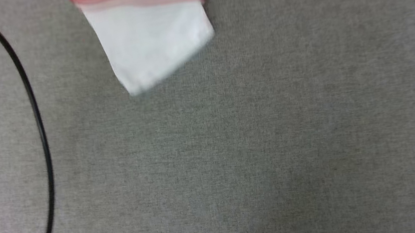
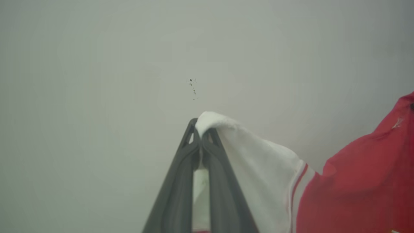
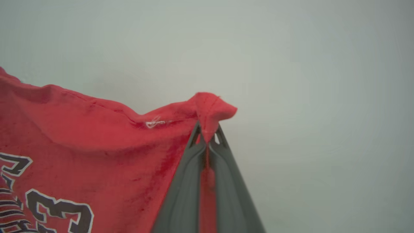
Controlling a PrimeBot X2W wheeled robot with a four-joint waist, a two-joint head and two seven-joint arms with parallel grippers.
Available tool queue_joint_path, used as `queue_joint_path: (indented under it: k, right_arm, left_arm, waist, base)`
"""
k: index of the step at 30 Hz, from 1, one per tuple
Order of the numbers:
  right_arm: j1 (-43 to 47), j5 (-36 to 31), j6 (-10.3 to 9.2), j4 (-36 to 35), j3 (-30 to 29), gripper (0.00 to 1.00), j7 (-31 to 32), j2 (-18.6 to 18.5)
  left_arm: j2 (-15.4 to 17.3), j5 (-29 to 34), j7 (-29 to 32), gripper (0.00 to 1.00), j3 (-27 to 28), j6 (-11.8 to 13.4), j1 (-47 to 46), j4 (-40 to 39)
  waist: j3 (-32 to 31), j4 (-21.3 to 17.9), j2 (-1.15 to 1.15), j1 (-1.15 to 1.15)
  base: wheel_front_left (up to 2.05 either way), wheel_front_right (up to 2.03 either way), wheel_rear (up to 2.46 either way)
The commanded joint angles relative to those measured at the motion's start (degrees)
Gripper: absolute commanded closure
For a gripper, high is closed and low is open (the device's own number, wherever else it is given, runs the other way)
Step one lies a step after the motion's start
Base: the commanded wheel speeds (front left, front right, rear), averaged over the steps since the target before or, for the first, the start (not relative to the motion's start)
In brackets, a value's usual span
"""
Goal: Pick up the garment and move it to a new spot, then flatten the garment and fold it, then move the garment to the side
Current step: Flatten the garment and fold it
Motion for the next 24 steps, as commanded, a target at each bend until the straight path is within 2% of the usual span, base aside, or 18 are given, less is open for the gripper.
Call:
queue_joint_path:
  k: [1, 8, 14, 17, 18, 24]
  right_arm:
    - [-3.5, -0.8, -0.09, 1.9, 0.7, 1.0, -1.1, 0.4]
    - [-16.9, -3.4, -0.09, 12.1, 3.7, 1.0, -5.8, 1.1]
    - [-24.1, -4.0, -0.09, 21.4, 7.0, 1.0, -9.6, 1.7]
    - [-25.2, -3.3, -0.09, 25.4, 8.9, 1.0, -11.3, 1.9]
    - [-24.3, -1.9, -0.09, 28.7, 10.5, 1.0, -13.4, 2.2]
    - [-22.1, 0.7, -0.09, 32.6, 14.2, 1.0, -16.0, 2.6]
  left_arm:
    - [-0.1, 1.0, -0.7, 1.0, -0.4, -0.5, -4.0, 2.1]
    - [-0.6, 3.1, -3.1, 1.0, -1.9, -1.5, -17.4, 12.3]
    - [-1.1, 3.8, -5.0, 1.0, -3.1, -1.9, -23.8, 18.8]
    - [-1.5, 3.4, -5.9, 1.0, -4.0, -2.1, -23.3, 21.2]
    - [-1.9, 2.7, -6.9, 1.0, -4.7, -2.4, -21.2, 22.7]
    - [-1.8, 1.4, -9.0, 1.0, -5.7, -2.5, -16.7, 24.5]
  waist:
    - [1.8, 0.1, 0.0, -0.02]
    - [3.0, -0.7, 0.0, -0.02]
    - [3.7, -1.3, 0.0, -0.02]
    - [4.5, -1.2, 0.0, -0.02]
    - [5.5, -1.0, 0.0, -0.02]
    - [6.7, -0.9, 0.0, -0.02]
  base:
    - [0.0, 0.0, 0.0]
    - [0.0, 0.0, 0.0]
    - [0.0, 0.0, 0.0]
    - [0.0, 0.0, 0.0]
    - [0.0, 0.0, 0.0]
    - [0.0, 0.0, 0.0]
